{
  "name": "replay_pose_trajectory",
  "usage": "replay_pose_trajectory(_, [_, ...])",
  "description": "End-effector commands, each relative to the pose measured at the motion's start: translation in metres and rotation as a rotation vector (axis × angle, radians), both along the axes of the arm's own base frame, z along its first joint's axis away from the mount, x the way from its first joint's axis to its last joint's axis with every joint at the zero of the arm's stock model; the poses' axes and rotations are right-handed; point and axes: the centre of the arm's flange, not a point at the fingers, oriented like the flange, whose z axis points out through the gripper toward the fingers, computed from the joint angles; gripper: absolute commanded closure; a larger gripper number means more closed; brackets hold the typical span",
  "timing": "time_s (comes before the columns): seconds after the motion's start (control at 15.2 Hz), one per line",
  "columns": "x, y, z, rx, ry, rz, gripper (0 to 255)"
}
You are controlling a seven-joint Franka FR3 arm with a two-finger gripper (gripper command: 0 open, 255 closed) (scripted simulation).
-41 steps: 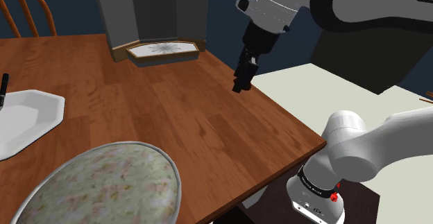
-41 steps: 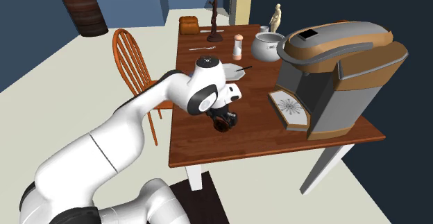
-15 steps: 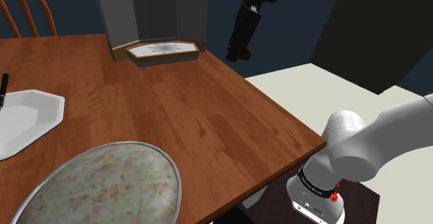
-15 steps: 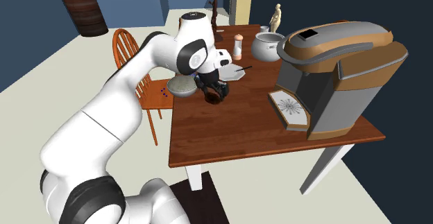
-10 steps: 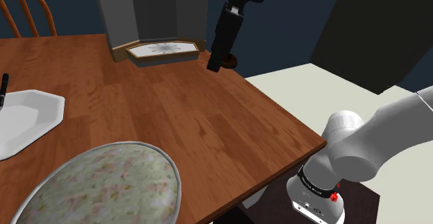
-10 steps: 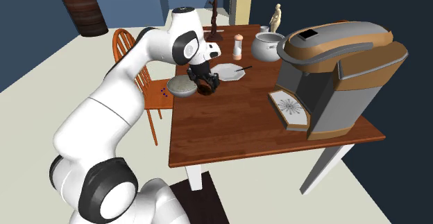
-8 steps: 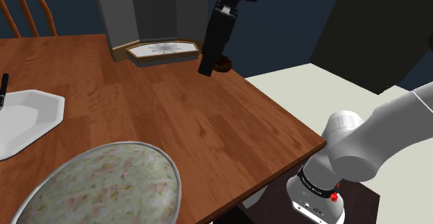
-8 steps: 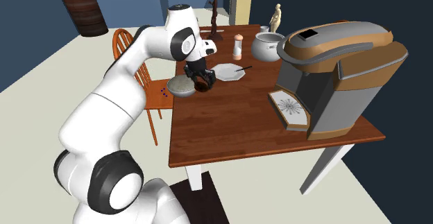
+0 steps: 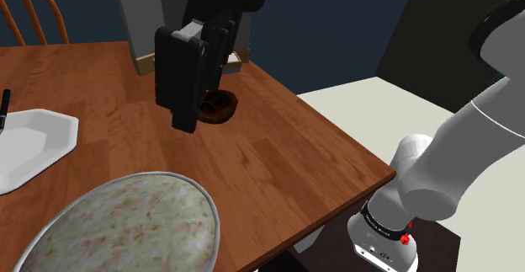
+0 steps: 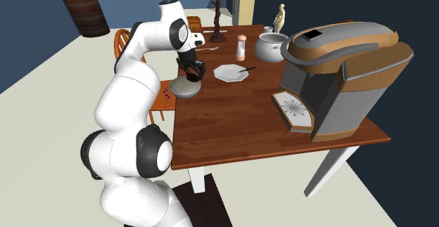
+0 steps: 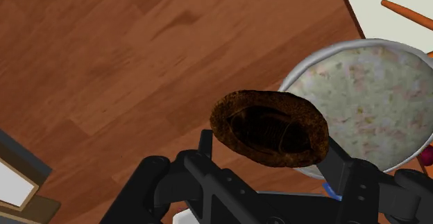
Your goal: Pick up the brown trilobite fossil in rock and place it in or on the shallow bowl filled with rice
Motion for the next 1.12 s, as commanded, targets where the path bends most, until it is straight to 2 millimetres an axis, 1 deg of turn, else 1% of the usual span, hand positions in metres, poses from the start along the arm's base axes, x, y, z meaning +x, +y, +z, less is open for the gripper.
replay_pose_trajectory(0.0, [-0.003,0.025,-0.001,0.003,0.001,-0.003,255])
replay_pose_trajectory(0.4, [-0.018,0.103,0.0,0.003,0.001,-0.003,255])
replay_pose_trajectory(0.46, [-0.022,0.124,0.001,0.003,0.001,-0.003,255])
replay_pose_trajectory(1.06, [-0.022,0.124,-0.047,0.003,0.001,-0.003,255])
